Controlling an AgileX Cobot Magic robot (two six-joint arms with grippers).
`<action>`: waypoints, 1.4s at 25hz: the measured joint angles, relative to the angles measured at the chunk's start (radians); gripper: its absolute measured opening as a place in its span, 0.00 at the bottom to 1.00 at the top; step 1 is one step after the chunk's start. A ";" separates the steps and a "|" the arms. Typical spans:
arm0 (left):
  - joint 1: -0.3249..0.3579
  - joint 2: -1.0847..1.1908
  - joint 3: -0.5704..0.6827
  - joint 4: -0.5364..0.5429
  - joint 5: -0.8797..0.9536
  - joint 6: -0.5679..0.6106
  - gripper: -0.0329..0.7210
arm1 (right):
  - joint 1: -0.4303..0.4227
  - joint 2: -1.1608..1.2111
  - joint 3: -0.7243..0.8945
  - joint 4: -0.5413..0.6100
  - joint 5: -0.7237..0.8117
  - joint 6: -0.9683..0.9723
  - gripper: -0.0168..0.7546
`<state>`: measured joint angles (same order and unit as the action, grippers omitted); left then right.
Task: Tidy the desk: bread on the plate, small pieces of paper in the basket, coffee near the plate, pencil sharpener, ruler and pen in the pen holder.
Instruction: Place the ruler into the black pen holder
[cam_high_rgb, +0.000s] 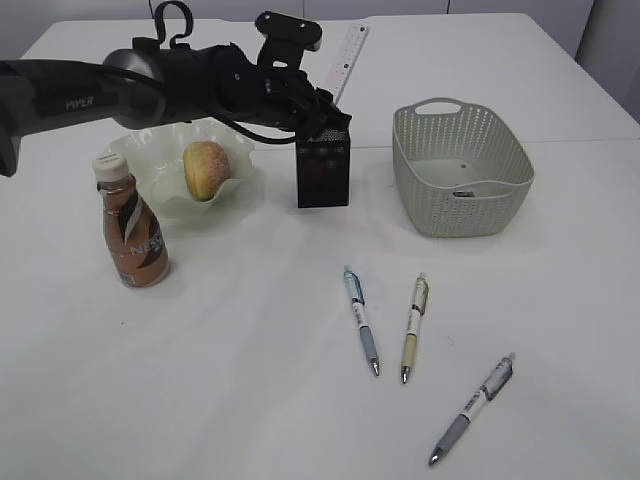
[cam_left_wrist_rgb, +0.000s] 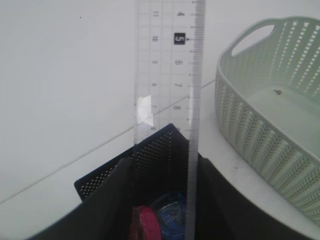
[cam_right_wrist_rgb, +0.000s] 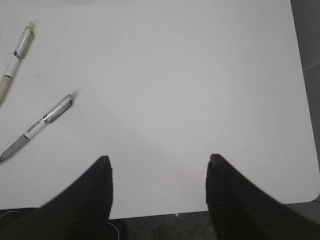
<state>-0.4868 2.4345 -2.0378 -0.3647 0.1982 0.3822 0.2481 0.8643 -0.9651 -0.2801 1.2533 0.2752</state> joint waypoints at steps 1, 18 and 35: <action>0.000 0.000 0.000 0.001 0.000 0.000 0.40 | 0.000 0.000 0.000 0.000 0.000 0.000 0.63; 0.000 0.000 0.000 0.008 0.010 0.037 0.41 | 0.000 0.000 0.000 0.000 0.000 0.000 0.63; 0.000 0.000 0.000 0.010 0.030 0.041 0.41 | 0.000 0.000 0.000 0.000 0.000 0.000 0.63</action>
<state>-0.4869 2.4345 -2.0378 -0.3552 0.2285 0.4231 0.2481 0.8643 -0.9651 -0.2801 1.2533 0.2752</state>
